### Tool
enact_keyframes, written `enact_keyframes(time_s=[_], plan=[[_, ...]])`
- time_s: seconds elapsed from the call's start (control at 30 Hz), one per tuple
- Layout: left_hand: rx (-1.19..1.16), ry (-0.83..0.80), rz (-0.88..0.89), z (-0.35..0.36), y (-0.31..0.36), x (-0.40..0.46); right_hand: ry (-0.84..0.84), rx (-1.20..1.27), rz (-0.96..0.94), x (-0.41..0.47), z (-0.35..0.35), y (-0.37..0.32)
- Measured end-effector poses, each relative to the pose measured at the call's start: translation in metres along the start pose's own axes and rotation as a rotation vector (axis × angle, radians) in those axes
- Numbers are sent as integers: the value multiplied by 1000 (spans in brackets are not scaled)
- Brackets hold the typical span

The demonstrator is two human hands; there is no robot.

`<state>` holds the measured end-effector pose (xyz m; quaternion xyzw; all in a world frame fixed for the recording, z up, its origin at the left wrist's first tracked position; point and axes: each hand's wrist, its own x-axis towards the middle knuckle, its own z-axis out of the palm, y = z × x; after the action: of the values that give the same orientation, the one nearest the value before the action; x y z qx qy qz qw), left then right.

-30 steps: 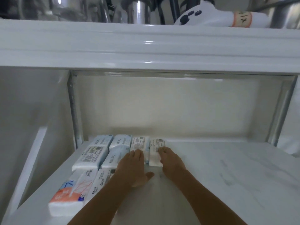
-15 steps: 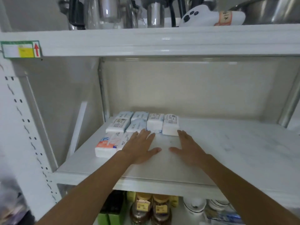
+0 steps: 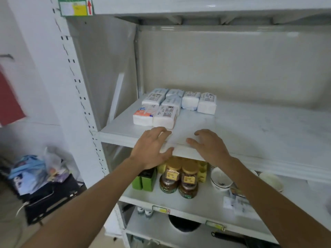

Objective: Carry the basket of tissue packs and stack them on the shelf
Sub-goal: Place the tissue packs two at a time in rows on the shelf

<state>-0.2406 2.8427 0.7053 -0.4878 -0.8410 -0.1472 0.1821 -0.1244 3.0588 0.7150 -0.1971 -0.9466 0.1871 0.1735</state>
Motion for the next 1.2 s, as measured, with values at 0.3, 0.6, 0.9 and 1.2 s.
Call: enact_keyframes(time_s=[0.3, 0.6, 0.9, 1.2], plan=[[-180, -47, 3, 53, -44, -120, 411, -1, -366, -102, 105, -20], [-254, -530, -154, 126, -106, -215, -162, 66, 77, -178, 265, -31], [-295, -800, -406, 228, -120, -344, -711, 137, 495, -260, 388, -3], [-248, -1095, -498, 349, -152, -434, -1052, 75, 534, -329, 533, 41]])
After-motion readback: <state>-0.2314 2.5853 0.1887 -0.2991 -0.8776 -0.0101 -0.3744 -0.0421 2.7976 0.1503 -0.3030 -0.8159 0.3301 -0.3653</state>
